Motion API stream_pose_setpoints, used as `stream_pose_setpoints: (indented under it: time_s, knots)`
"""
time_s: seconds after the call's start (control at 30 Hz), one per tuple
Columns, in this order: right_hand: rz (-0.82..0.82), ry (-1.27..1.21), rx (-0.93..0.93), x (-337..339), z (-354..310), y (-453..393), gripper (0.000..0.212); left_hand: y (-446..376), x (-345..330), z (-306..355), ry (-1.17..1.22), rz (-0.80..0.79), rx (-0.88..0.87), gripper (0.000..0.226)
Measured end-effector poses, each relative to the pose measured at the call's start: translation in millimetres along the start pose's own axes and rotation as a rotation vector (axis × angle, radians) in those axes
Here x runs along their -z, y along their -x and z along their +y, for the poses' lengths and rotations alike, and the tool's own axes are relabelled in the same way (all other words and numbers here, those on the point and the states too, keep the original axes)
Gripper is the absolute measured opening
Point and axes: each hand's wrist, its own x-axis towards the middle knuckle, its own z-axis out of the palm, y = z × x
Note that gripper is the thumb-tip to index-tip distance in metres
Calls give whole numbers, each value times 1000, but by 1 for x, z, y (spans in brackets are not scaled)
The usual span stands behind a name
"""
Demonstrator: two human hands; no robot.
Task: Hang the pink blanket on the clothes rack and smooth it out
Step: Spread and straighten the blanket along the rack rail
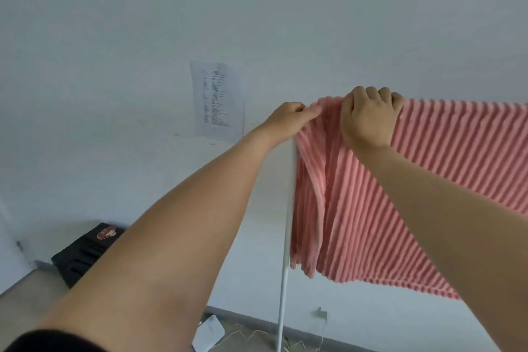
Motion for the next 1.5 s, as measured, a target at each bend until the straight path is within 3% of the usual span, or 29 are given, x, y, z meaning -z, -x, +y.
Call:
stream_pose_setpoints:
  time_s: [0.13, 0.3, 0.4, 0.47, 0.53, 0.63, 0.77, 0.83, 0.9, 0.97, 1.07, 1.23, 1.3, 1.43, 1.5]
  knots:
    - [168, -2, -13, -23, -18, 1, 27, -14, 2, -23, 621, -146, 106, 49]
    - [226, 50, -119, -31, -35, 5, 28, -35, 1, -53, 786, -162, 52, 60]
    - [233, 25, -140, -26, -42, 8, 31, -50, -3, -64, 653, -103, -95, 55]
    - [262, 23, -144, -21, -48, 18, 30, -49, -9, -70, 549, -15, -216, 38]
    - [314, 3, -165, -18, -59, 37, 30, -42, -12, -73, 564, 36, -347, 27]
    - [365, -23, -235, -21, -90, 79, 45, -39, -9, -84, 554, 21, -524, 24]
    - [81, 68, -346, -24, -126, 127, 56, -42, 5, -97, 503, -15, -716, 28]
    - [-42, 137, -447, -25, -133, 135, 37, -44, 8, -108, 482, -20, -806, 32]
    - [-16, 161, -573, -25, -142, 133, 5, -43, 8, -120, 436, -90, -780, 30]
    - [55, 205, -593, -26, -151, 126, 11, -39, 6, -126, 408, -151, -681, 26]
    - [87, 237, -467, -33, -174, 127, 18, -41, -4, -133, 357, -180, -565, 22]
    - [136, 217, -551, -27, -176, 152, 23, -42, -16, -133, 503, -519, -377, 26]
    - [146, 202, -556, -27, -178, 155, 23, -38, -14, -132, 504, -500, -410, 20]
    - [98, 165, -582, -40, -183, 163, 14, -27, -11, -148, 355, -280, -550, 26]
    - [64, 153, -600, -51, -180, 174, 8, -21, -10, -161, 377, -284, -546, 26]
